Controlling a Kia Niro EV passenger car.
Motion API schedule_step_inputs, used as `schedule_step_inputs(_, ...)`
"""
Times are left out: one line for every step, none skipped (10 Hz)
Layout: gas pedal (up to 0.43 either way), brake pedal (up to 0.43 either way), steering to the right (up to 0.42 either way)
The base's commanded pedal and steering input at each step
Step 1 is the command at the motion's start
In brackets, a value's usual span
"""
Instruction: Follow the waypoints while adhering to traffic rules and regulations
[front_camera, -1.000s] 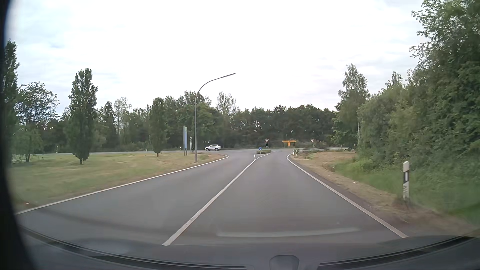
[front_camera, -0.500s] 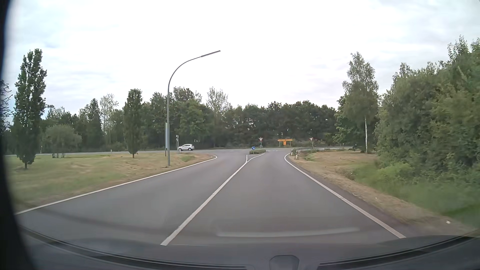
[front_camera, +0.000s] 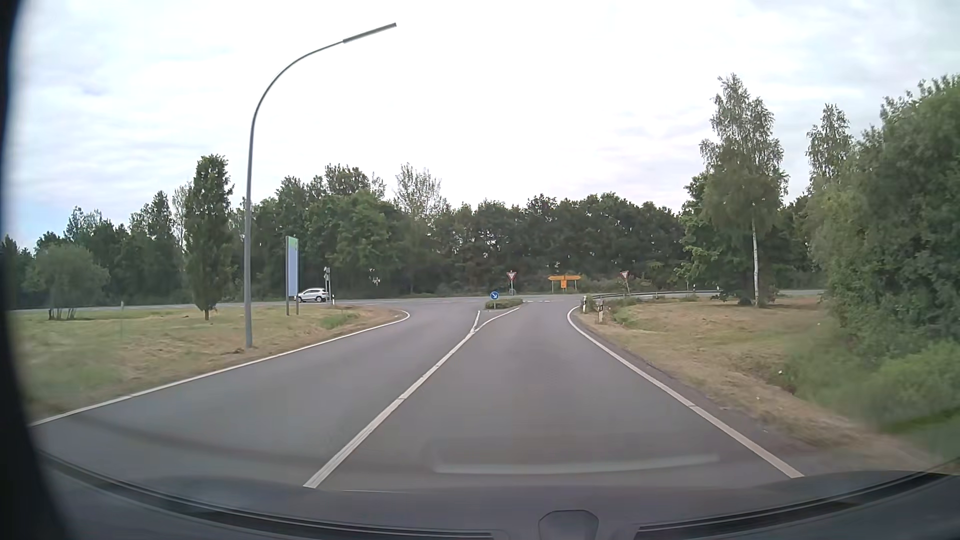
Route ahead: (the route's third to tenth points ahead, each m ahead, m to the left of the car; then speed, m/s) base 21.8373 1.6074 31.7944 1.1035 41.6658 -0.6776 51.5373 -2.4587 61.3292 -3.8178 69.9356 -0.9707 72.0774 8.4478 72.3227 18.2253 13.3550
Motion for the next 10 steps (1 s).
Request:
schedule_step_inputs(0.0, 0.006, 0.009)
schedule_step_inputs(0.0, 0.006, 0.008)
schedule_step_inputs(0.0, 0.006, 0.007)
schedule_step_inputs(0.0, 0.006, 0.007)
schedule_step_inputs(0.0, 0.006, 0.006)
schedule_step_inputs(0.0, 0.006, 0.007)
schedule_step_inputs(0.0, 0.006, 0.006)
schedule_step_inputs(0.0, 0.006, 0.007)
schedule_step_inputs(0.0, 0.006, 0.007)
schedule_step_inputs(0.0, 0.006, 0.007)
